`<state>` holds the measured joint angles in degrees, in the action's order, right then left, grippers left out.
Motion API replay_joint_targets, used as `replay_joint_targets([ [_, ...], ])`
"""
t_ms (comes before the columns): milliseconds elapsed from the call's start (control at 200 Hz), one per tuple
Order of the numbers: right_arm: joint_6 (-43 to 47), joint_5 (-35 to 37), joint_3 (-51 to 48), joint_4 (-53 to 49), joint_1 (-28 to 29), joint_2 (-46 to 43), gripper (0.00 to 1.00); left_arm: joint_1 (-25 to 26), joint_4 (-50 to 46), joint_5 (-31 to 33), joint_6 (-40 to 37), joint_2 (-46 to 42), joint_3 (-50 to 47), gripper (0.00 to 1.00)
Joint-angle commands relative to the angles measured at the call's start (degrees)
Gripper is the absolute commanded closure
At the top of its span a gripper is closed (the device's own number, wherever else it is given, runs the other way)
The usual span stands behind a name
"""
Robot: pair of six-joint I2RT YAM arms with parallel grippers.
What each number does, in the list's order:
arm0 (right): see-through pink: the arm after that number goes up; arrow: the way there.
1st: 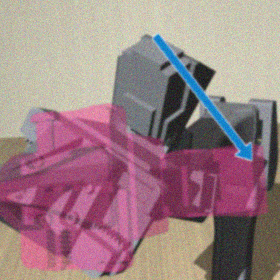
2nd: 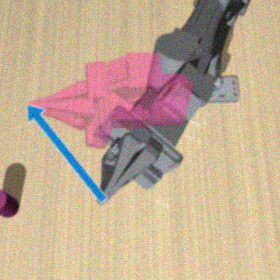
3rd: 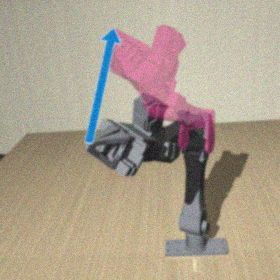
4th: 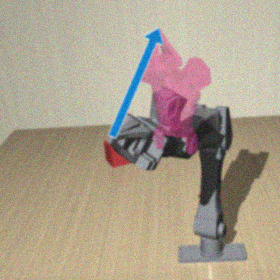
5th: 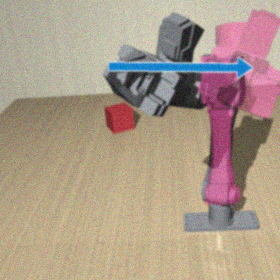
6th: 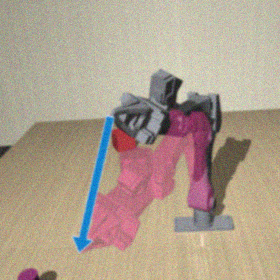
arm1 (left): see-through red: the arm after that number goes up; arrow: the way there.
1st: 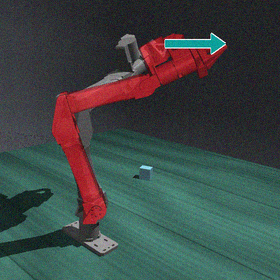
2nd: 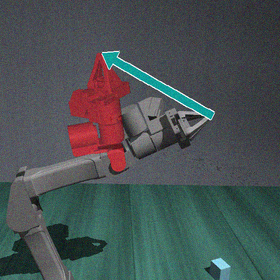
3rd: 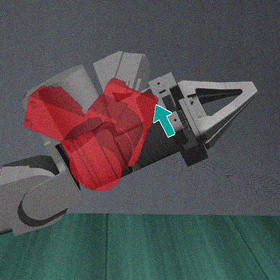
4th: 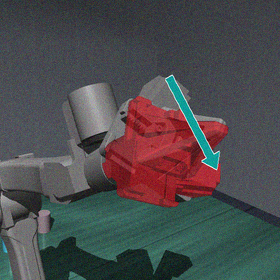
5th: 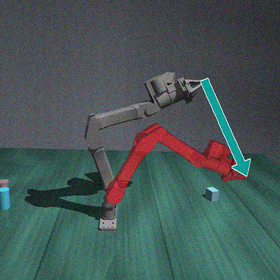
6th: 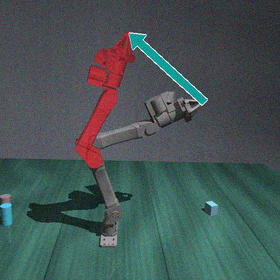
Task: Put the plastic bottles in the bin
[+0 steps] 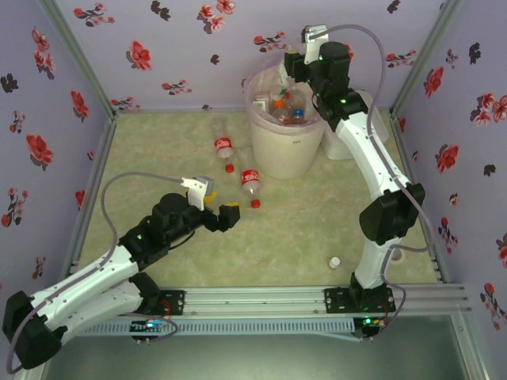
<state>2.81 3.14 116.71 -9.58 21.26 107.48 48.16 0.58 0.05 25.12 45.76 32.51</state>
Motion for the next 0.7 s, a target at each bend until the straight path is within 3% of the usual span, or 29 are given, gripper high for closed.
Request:
replay_joint_targets([
  [0, -1.60, -3.37, 4.59, -6.86, 0.05, 5.31, 0.91, 0.18, -0.67, 1.44, 0.45, -0.54, 0.25, 0.00],
  [310, -1.74, -4.59, 13.33, -19.25, 0.30, 14.11, 0.92, 0.20, -1.01, 1.70, 0.38, -0.22, -0.27, 0.00],
  [565, 4.64, 6.77, 19.55, -34.18, 2.53, 19.96, 0.94, 0.18, -1.82, 2.49, -0.24, -0.07, -0.30, 0.00],
  [695, 3.51, 7.10, 19.75, -38.21, 2.62, 21.46, 0.94, 0.18, -2.04, 2.49, -0.43, 1.14, 0.34, 0.00],
])
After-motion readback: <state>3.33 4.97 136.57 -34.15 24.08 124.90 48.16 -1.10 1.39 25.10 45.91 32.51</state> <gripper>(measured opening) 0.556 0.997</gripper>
